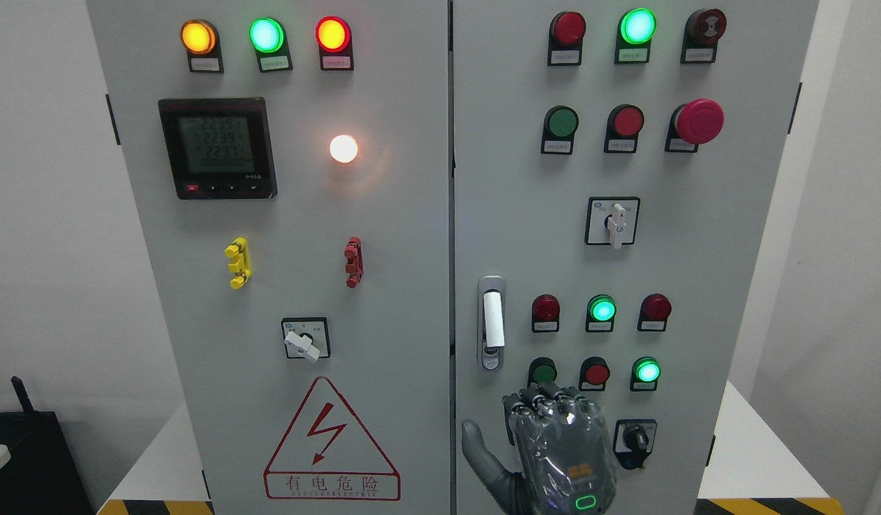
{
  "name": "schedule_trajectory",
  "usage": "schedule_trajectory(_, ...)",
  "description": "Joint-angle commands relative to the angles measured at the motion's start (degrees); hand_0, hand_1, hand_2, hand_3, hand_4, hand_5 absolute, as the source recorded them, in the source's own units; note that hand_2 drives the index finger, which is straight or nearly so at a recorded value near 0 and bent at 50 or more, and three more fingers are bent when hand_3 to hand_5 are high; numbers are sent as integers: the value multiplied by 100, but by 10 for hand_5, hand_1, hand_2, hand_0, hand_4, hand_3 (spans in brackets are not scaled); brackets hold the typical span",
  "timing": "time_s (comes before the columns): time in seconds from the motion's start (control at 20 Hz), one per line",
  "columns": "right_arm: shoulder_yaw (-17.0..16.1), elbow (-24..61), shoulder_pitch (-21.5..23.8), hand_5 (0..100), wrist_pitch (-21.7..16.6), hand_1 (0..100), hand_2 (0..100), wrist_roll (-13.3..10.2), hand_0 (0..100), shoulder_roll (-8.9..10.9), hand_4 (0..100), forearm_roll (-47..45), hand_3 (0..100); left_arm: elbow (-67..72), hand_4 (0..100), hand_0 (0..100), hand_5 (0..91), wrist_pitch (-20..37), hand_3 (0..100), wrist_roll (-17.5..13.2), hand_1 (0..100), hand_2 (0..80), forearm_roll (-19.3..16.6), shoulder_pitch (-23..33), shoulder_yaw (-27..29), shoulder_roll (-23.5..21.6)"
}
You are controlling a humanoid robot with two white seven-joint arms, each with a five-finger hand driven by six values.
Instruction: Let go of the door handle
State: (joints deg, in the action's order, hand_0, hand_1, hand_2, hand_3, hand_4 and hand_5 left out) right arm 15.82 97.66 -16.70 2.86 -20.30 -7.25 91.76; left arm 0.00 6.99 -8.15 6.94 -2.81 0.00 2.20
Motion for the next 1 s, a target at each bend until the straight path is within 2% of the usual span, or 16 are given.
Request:
schedule_trajectory(0.0, 122, 25, 27, 965, 222, 58, 1000, 219, 421, -93, 1000, 449, 1000, 97, 0, 120, 0, -5, 0, -2, 389, 0, 0, 0, 62, 0)
schedule_trajectory(0.25, 44, 8, -184, 970, 347, 56, 1000, 255, 400, -93, 1000, 352, 1000, 97, 0, 120, 0, -5, 0, -2, 389, 0, 0, 0, 62, 0)
schedule_trajectory(0.4, -53, -36, -395, 970, 460, 55, 1000, 422, 397, -93, 1000, 326, 1000, 97, 0, 120, 0, -5, 0, -2, 389, 0, 0, 0, 62, 0)
schedule_trajectory(0.65, -62, -45, -430, 972, 505, 42, 1000, 440, 397, -93, 1000, 159, 1000, 97, 0, 120, 0, -5, 0, -2, 389, 0, 0, 0, 62, 0)
schedule_trajectory(0.95, -132, -256, -693, 977, 505, 40, 1000, 466, 398, -93, 1000, -34, 1000, 97, 0, 120, 0, -5, 0, -2, 389, 0, 0, 0, 62, 0)
